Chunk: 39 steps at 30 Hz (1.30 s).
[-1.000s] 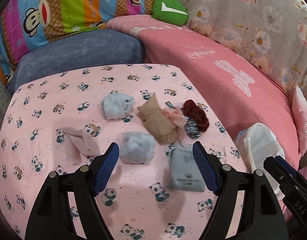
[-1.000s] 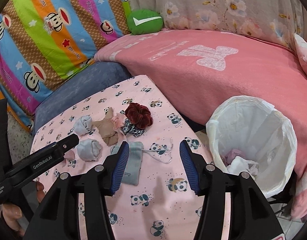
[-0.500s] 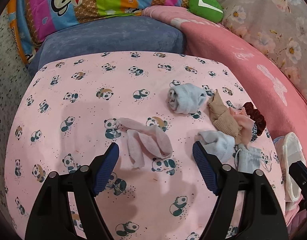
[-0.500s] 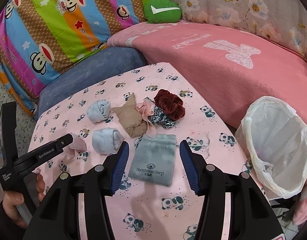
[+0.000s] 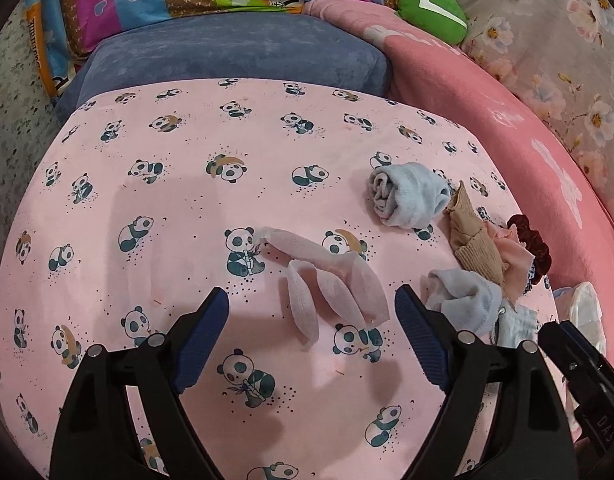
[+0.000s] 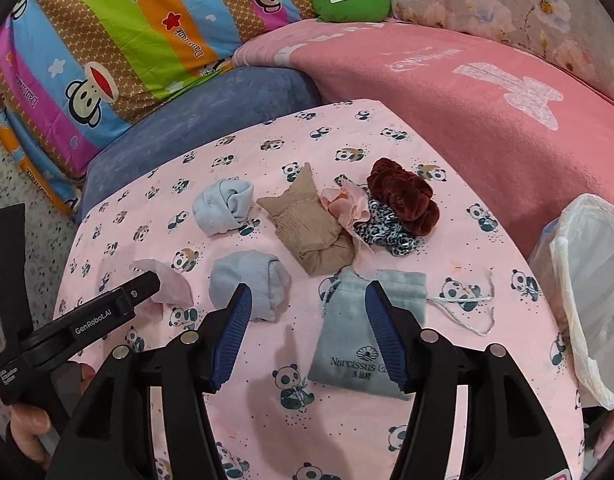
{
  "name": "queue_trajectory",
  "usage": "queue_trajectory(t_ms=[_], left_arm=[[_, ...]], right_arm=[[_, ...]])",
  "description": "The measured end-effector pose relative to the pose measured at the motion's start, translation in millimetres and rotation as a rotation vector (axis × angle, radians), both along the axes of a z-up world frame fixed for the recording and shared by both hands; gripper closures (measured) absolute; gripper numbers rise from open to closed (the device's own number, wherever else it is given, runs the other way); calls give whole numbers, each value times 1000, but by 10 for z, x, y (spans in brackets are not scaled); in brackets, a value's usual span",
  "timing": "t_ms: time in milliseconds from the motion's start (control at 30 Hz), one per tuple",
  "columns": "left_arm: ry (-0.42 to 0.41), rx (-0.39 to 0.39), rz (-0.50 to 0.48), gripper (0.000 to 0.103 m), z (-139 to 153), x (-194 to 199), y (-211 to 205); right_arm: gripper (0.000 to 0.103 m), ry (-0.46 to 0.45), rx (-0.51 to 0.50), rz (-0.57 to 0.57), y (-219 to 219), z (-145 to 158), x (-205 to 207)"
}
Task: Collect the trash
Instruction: 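Grasp the pink sock with the left tool while the right tool grasps the blue sock, then carry the pink sock and blue sock toward the trash bin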
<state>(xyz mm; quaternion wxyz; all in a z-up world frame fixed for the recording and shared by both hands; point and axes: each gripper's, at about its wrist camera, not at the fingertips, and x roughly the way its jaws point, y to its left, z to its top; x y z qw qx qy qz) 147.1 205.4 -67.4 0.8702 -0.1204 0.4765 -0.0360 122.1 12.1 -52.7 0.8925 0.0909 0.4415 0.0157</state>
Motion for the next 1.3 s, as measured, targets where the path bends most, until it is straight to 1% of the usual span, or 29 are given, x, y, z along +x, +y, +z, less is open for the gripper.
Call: queue_trajectory(t_ms=[233, 433, 500, 567, 600, 667, 700, 733, 767, 800, 833, 900, 967, 1100, 1300], left_arm=[[37, -26, 14, 22, -105, 107, 54], [49, -32, -4, 23, -171, 121, 35], [48, -34, -11, 28, -178, 124, 31], [49, -39, -27, 38, -183, 124, 20], [48, -40, -32, 41, -181, 123, 16], [48, -53, -51, 52, -175, 114, 3], [50, -60, -58, 55, -172, 111, -6], [50, -68, -68, 63, -166, 100, -12], [51, -73, -76, 69, -160, 95, -24], [51, -75, -81, 71, -151, 88, -39], [48, -75, -85, 76, -137, 75, -50], [42, -77, -95, 79, -101, 55, -73], [33, -78, -106, 80, -53, 27, -91], [3, -73, -125, 81, 68, -35, -148], [-42, -71, -164, 81, 274, -118, -302]], right_arm=[[43, 45, 1, 38, 225, -190, 219], [43, 71, 16, 48, 319, -320, 354], [43, 77, 28, 51, 348, -353, 388], [43, 80, 33, 54, 361, -377, 413], [43, 81, 34, 57, 372, -388, 423], [45, 85, 35, 72, 410, -418, 444], [51, 86, 37, 76, 413, -422, 448], [56, 90, 46, 88, 432, -433, 449], [64, 91, 42, 89, 436, -430, 453], [67, 90, 36, 90, 447, -422, 447], [69, 85, 31, 94, 459, -408, 433], [74, 72, 16, 100, 477, -358, 392], [75, 50, 4, 98, 475, -296, 345], [75, 9, 11, 84, 412, -135, 249], [75, -53, 30, 38, 205, 151, 68]])
